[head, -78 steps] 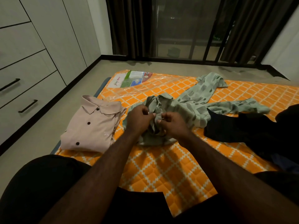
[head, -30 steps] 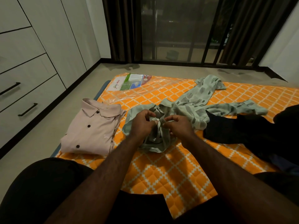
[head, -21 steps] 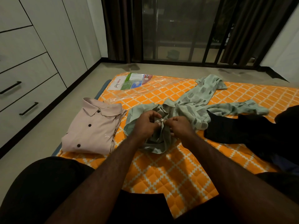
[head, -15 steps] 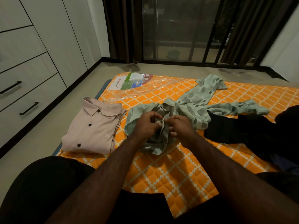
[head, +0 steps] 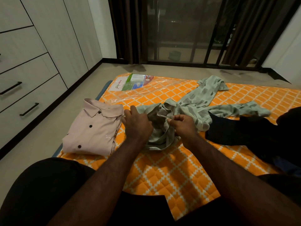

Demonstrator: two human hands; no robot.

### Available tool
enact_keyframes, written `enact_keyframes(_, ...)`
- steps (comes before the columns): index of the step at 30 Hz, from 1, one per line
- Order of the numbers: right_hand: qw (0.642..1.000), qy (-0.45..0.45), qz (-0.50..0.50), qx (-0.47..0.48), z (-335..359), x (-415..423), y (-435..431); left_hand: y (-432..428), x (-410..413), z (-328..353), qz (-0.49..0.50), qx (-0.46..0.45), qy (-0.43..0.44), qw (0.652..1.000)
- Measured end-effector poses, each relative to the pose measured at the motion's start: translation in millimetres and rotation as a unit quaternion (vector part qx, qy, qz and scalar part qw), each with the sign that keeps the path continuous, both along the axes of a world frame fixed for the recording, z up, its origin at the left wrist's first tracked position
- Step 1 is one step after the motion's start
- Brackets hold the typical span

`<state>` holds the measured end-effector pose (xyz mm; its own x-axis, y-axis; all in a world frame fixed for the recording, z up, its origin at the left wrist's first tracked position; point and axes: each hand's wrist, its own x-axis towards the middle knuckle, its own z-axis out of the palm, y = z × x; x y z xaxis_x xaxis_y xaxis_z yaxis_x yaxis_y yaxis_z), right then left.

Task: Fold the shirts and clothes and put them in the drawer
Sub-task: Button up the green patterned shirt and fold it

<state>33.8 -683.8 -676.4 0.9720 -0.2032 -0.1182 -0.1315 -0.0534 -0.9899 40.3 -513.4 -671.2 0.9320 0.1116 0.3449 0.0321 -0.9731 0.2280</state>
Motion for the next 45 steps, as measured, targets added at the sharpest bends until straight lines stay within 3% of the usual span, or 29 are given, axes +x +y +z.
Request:
enact_keyframes(2, 1.0, -0.003, -0.001, 0.0, 0, -1, 1, -2, 2, 5, -0.055, -0.015, -0.026, 0.998)
enact_keyframes(5, 1.0, -0.015, 0.016, 0.016, 0, -3, 2, -16, 4, 11, -0.141, -0.216, 0.051, 0.965)
enact_keyframes(11, 0.999, 0.002, 0.032, 0.036, -5, -1, 1, -22, 0, -12, -0.104, -0.505, 0.144, 0.845)
enact_keyframes(13, 0.999, 0.004, 0.033, 0.031, -4, -1, 2, -21, 0, -17, -0.088, -0.554, 0.142, 0.816)
enact_keyframes(16, 0.999, 0.001, 0.039, 0.025, -4, -2, 3, -21, 2, -21, -0.083, -0.548, 0.127, 0.822)
enact_keyframes(20, 0.996, -0.029, 0.057, -0.056, -7, -2, 3, -26, -2, -17, -0.088, -0.423, 0.065, 0.899)
enact_keyframes(23, 0.989, -0.046, 0.055, -0.129, -10, -3, 4, -32, -8, -14, -0.107, -0.366, 0.04, 0.923)
enact_keyframes(30, 0.984, -0.056, -0.024, -0.167, -16, 2, 2, -32, -10, -14, -0.134, -0.384, 0.012, 0.913)
enact_keyframes(42, 0.998, -0.033, 0.032, -0.039, -5, -4, 4, -25, -5, -21, -0.143, -0.443, -0.008, 0.885)
enact_keyframes(45, 0.997, -0.04, 0.043, -0.043, -4, -5, 3, -25, -4, -20, -0.145, -0.439, -0.008, 0.887)
